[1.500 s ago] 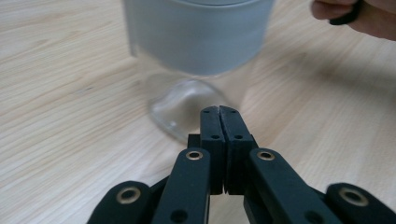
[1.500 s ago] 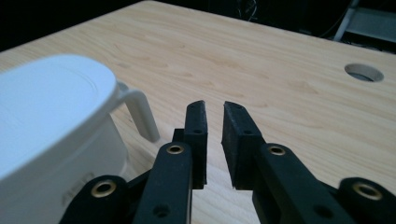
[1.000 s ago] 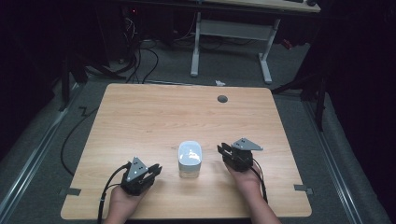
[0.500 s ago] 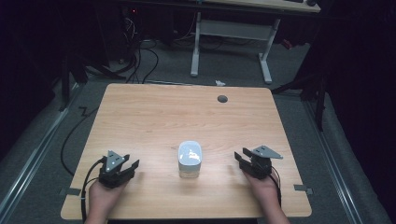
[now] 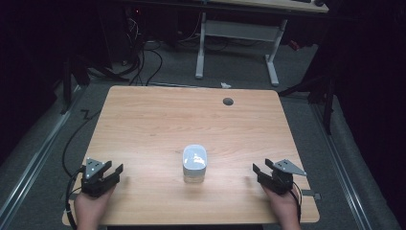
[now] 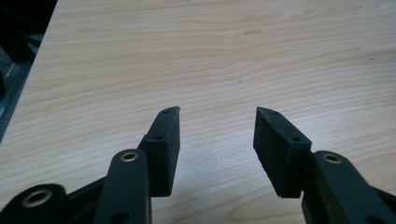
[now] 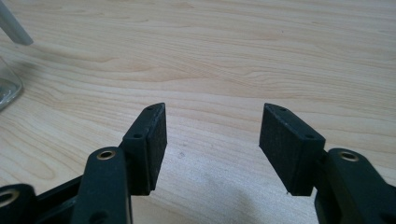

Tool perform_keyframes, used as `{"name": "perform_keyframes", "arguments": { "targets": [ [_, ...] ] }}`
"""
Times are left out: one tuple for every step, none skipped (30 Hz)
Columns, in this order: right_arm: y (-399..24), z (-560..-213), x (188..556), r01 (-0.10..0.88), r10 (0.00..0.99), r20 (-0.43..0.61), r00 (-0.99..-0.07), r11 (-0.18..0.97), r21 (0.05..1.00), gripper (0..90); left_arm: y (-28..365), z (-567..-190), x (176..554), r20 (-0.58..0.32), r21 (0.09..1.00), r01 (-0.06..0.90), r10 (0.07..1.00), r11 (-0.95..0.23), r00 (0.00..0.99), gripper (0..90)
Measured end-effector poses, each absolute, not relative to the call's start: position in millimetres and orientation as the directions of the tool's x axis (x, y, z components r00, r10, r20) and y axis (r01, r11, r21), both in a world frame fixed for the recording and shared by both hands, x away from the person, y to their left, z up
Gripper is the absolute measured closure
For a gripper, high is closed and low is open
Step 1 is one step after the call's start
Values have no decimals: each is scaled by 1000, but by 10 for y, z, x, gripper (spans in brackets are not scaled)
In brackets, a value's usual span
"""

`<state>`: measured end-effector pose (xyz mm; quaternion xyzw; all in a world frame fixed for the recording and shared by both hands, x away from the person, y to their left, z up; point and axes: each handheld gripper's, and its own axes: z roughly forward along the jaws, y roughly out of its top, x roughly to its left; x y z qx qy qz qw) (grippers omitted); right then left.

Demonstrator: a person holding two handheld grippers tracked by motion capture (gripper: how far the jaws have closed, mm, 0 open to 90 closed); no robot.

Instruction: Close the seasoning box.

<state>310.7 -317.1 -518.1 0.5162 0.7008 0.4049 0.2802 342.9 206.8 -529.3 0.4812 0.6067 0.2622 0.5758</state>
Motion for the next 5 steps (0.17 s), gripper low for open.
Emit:
{"name": "perform_keyframes", "arguments": {
  "targets": [
    [-3175,-5183,3108,494,950,19,-312,145,858,416,2053,-5304,3429,-435,877,287,891,386,129,516],
    [-3182,-5185,3106,495,950,22,-311,142,857,416,2039,-5307,3431,-429,879,286,894,381,129,513],
    [-3192,-5189,3110,494,949,24,-314,142,858,416,2032,-5305,3432,-431,879,286,893,382,132,513],
    [-3202,-5191,3111,496,949,25,-313,141,857,416,2026,-5301,3435,-438,876,286,888,388,136,512],
    [-3210,-5195,3112,498,951,25,-309,139,856,414,2016,-5300,3439,-443,874,287,886,392,138,513]
  ]
}}
